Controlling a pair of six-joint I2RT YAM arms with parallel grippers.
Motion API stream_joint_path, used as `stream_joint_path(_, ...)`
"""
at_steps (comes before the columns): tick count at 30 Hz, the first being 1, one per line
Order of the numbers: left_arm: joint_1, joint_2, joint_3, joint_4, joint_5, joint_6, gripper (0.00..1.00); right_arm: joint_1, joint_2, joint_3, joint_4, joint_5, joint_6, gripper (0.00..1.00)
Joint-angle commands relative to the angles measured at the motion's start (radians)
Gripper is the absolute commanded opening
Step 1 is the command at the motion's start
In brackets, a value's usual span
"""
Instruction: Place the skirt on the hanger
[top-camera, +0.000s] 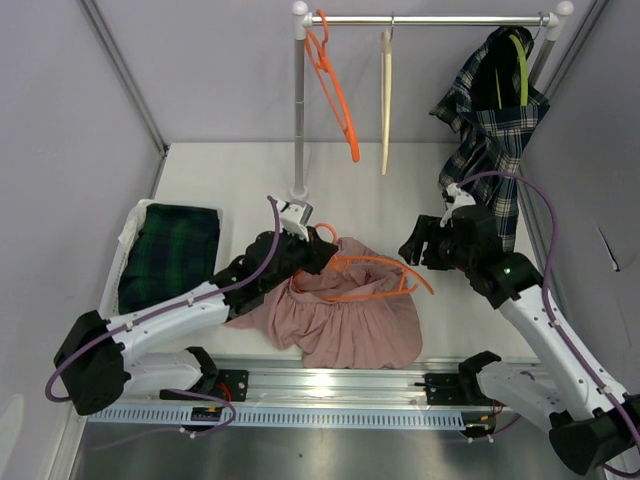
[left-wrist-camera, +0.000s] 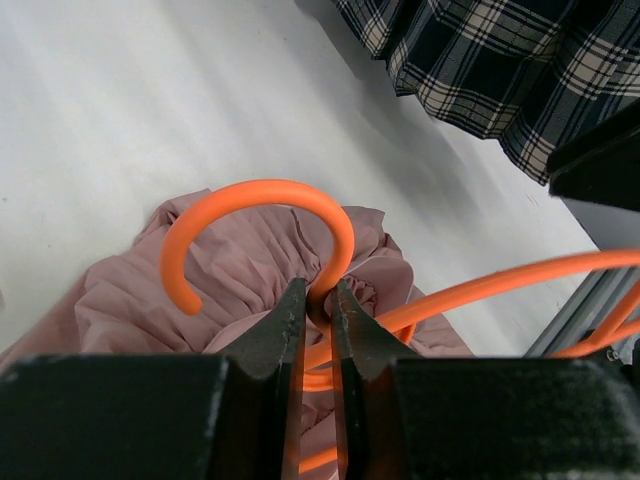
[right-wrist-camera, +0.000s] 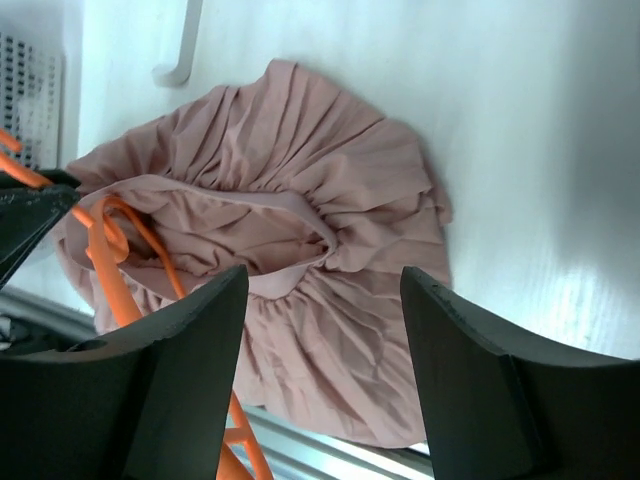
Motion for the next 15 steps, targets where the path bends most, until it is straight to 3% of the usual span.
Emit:
stream_joint_path(1,-0.002,-0.036,-0.010,0.036,-0.018,0.007,0.00,-0.010,0.031,0.008,-0.008,-0.122,0.013,0.66)
stream_joint_path(9,-0.002,-0.064,-0.020,0.047,-0.027,0.025,0.00,-0.011,0.143,-0.107,0.097,-0.236,0.025,0.49)
stream_joint_path(15,-0.004,-0.064,-0.018,0.053,-0.024,0.033,0.00,0.002,0.184,-0.166,0.185,-0.294,0.033,0.47)
